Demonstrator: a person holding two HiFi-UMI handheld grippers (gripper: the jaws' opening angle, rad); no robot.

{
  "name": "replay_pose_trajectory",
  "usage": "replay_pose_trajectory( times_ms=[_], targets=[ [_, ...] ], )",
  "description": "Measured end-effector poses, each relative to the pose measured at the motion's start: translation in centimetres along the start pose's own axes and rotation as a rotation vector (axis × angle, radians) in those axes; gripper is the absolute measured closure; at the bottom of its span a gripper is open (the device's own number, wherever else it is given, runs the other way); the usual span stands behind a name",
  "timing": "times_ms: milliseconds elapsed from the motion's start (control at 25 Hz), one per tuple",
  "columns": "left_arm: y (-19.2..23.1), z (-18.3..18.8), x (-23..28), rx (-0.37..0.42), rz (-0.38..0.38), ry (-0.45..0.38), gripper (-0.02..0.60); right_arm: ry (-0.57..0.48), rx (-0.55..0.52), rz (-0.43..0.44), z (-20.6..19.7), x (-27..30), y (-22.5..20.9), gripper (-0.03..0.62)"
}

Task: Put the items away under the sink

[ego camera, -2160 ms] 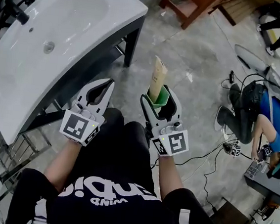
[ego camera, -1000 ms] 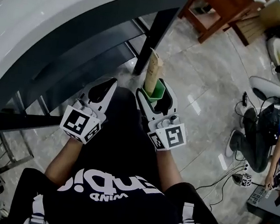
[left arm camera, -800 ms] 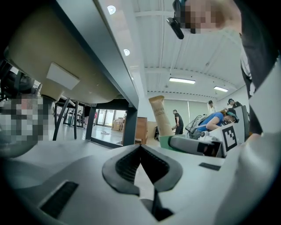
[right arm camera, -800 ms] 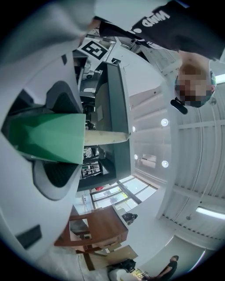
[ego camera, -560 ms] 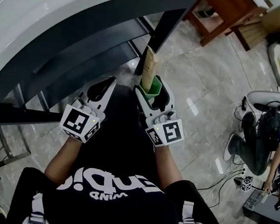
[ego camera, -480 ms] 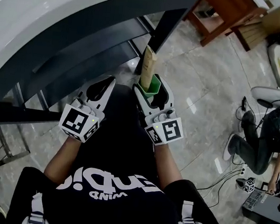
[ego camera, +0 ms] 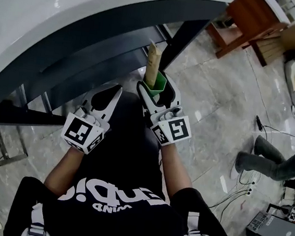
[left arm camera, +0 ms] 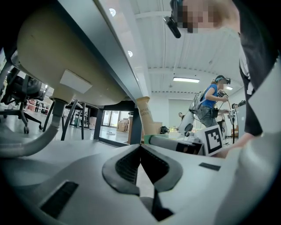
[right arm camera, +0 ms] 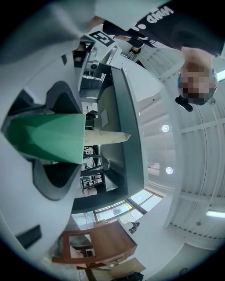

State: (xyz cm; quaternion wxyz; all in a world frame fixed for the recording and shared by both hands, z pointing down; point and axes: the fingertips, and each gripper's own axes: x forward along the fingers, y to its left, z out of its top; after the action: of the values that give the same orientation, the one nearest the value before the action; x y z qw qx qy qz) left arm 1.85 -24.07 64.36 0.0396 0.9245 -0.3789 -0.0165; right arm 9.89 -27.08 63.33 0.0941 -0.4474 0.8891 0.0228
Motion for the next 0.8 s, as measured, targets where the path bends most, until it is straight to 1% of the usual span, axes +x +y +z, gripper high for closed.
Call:
replay_pose_trajectory(
  times_ms=[160, 400, 800],
  targets=[
    [0.3, 0.1, -0.3, -0.005, 0.01, 0.001, 0.562, -0.007, 0.011, 0.016, -0.5, 2.4, -0.5, 0.278],
    [1.2, -0.4, -0.7, -0.008, 0.021, 0.014, 0.561, -0.021, 0.023, 0.017, -1.6, 6.1, -1.9, 0.279],
    [1.7, -1.9, -0.6, -0.027, 0.012, 0.059, 0.561, -0.011, 0.002, 0.058, -3.0, 11.6, -2.0, 0.278]
  ],
)
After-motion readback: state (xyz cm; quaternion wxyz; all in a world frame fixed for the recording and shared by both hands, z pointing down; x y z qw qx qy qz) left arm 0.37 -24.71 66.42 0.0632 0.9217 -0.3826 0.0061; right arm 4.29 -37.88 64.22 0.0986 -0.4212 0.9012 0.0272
